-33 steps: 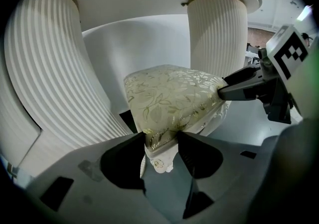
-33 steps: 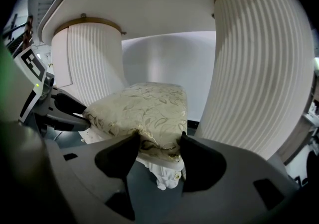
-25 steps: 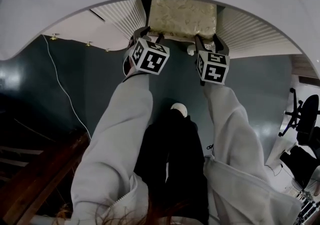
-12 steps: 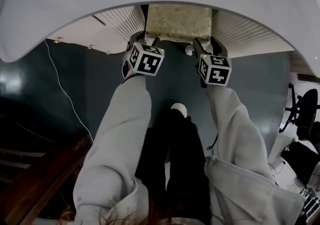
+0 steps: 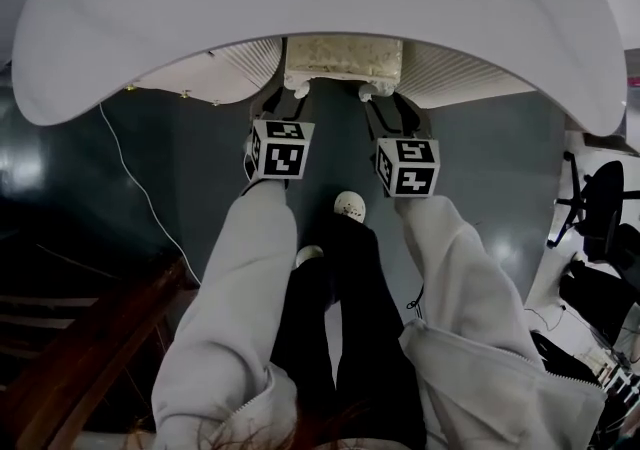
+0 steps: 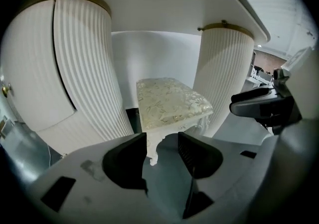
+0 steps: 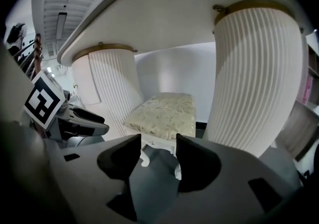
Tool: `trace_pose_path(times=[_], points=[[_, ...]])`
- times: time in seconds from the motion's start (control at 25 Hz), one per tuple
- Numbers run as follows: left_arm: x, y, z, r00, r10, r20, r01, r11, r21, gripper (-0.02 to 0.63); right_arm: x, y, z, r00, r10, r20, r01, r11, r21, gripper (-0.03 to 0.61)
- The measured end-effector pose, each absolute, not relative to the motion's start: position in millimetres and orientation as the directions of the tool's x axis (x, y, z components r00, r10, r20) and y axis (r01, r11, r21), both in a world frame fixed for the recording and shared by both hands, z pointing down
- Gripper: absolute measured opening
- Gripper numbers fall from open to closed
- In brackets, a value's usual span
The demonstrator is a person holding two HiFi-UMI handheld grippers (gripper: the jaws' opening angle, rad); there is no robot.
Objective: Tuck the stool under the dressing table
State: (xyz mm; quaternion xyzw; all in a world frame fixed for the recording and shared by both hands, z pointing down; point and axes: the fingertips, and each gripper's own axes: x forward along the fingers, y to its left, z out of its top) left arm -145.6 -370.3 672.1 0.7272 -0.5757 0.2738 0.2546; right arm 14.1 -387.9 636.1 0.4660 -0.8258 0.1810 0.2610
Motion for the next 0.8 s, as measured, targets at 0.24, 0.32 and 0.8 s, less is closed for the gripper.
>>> trace_pose_path(times=[0.24,0.32,0.8], points=[[-139,-334,658,0.209,-0.639,0.740,-0.975,-0.192,0.109,0.196,40,-357,621,-0.394,-0.643,0.656,-0.881,0.468,-0.070,0.258],[-134,-320,650,0.217,-0.626,0.749,-0.975,-0.182,0.130,0.193,47,-347,611,-0.391,-0.638,0.663,-0.882,0.467,-0.070,0.252],[-131,-284,548,0.199,-0.665,0.720,-0.978,-0.182,0.102,0.169,59,-312,519,-0.370,-0.637,0.676,-0.897,0.436,-0.079,0.216]])
